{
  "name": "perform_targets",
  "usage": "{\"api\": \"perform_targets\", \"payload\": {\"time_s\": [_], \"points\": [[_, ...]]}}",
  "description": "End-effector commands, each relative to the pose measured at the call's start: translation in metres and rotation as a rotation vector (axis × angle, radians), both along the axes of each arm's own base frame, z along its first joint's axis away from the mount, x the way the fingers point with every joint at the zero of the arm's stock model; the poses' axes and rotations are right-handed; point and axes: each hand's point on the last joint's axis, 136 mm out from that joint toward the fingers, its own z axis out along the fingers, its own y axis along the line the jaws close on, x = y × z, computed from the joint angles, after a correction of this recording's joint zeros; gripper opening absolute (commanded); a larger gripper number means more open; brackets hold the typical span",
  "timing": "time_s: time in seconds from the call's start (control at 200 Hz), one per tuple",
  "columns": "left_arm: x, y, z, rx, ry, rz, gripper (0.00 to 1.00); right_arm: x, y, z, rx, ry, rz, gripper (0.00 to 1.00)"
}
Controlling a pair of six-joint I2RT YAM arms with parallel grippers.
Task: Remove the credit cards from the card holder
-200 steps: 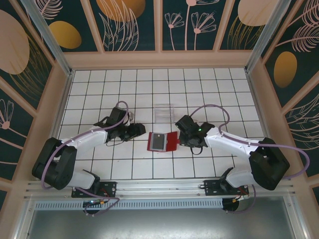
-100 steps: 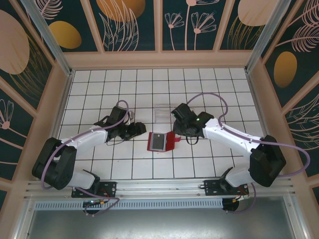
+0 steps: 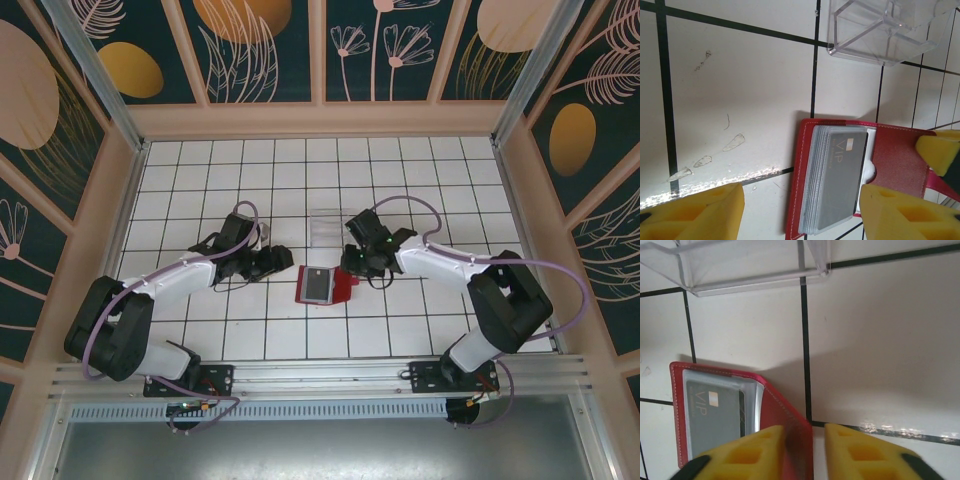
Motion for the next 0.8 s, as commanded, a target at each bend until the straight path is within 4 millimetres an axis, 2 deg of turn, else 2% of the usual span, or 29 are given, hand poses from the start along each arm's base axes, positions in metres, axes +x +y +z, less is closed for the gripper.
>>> {"api": "perform_targets", "payload": {"time_s": [0.0, 0.16, 0.395, 0.626, 0.791], "points": [[0.0, -0.002, 0.003, 0.003, -0.017, -0.02, 0.63, -0.002, 0.003, -0.002, 0.05, -0.008, 0.032, 0.19], [-0.002, -0.006, 0.007, 0.017, -0.026, -0.032, 0.61, -0.012, -0.002, 0.0, 0.058, -0.013, 0.055, 0.08], [-0.013, -0.029, 0.009, 0.016, -0.02, -0.085, 0.61, -0.034, -0.004, 0.008, 0.08, -0.012, 0.157, 0.05], [-0.016, -0.048, 0.011, 0.012, -0.019, -0.107, 0.61, -0.047, -0.006, -0.004, 0.058, 0.024, 0.232, 0.06], [-0.013, -0.049, 0.008, 0.034, -0.015, -0.104, 0.61, -0.031, -0.024, -0.005, -0.068, -0.009, 0.154, 0.17]]}}
